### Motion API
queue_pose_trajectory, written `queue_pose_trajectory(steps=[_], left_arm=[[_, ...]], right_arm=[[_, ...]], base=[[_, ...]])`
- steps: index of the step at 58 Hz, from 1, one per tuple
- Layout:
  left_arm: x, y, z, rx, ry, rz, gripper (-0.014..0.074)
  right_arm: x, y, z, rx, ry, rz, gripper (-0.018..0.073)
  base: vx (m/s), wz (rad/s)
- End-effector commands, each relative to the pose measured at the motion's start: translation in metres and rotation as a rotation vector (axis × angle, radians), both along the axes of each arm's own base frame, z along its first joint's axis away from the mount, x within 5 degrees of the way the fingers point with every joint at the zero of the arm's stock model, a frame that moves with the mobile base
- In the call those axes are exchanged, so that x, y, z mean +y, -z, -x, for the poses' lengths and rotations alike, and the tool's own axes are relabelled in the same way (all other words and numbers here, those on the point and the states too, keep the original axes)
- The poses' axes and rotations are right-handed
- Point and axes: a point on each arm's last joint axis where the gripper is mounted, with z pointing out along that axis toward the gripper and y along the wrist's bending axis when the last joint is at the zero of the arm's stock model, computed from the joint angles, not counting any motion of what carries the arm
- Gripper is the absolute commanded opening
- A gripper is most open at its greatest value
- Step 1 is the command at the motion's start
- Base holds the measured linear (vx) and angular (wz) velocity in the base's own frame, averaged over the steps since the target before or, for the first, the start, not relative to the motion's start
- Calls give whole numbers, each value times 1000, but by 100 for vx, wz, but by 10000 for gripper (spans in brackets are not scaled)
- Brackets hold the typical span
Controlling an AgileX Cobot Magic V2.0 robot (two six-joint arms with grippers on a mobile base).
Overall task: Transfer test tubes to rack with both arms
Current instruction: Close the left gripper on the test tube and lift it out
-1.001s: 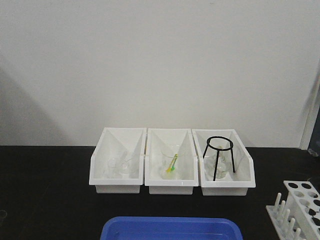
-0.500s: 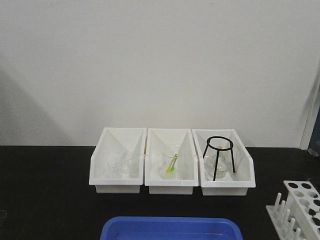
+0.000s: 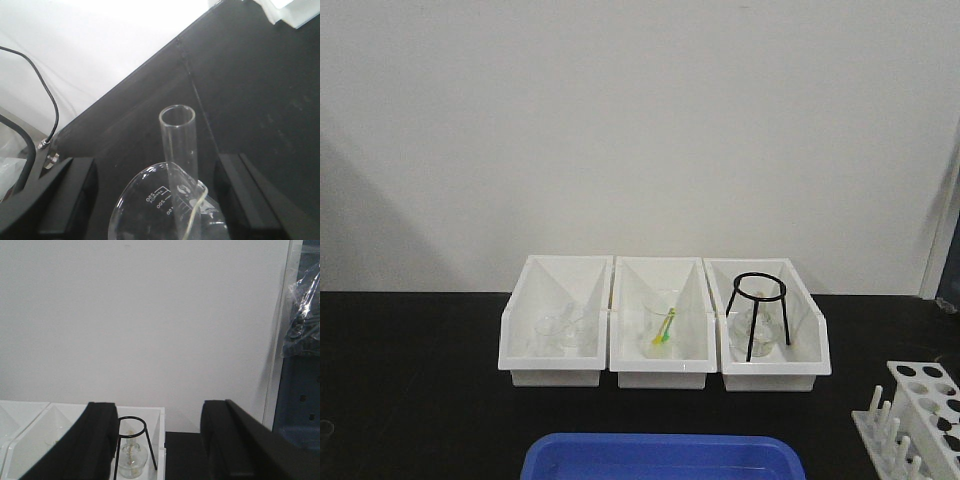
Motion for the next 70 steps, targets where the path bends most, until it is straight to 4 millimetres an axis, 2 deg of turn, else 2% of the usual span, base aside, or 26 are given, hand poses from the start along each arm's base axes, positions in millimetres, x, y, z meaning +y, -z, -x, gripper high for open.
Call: queue_pose_trajectory(steps=[1, 22, 35, 42, 55, 61, 70], left_arm=[[1, -17, -14, -142, -19, 3, 571], [-1, -8, -41, -173, -35, 20, 571], [0, -3, -44, -177, -41, 18, 541], [0, -3, -44, -180, -41, 16, 442], [0, -6, -44, -216, -44, 8, 106], [0, -8, -44, -230, -46, 6, -17], [0, -8, -44, -231, -46, 5, -22]], right_arm=[[-1, -17, 2, -106, 5, 11, 425], [-1, -15, 2, -84, 5, 11, 425], [-1, -15, 2, -84, 5, 11, 425], [-1, -15, 2, -84, 5, 11, 425], [-1, -15, 2, -84, 5, 11, 425], [-1, -15, 2, -84, 5, 11, 425], [-1, -15, 2, -84, 5, 11, 425]], base=[[0, 0], [0, 0], [0, 0], [0, 0], [0, 0], [0, 0], [0, 0]])
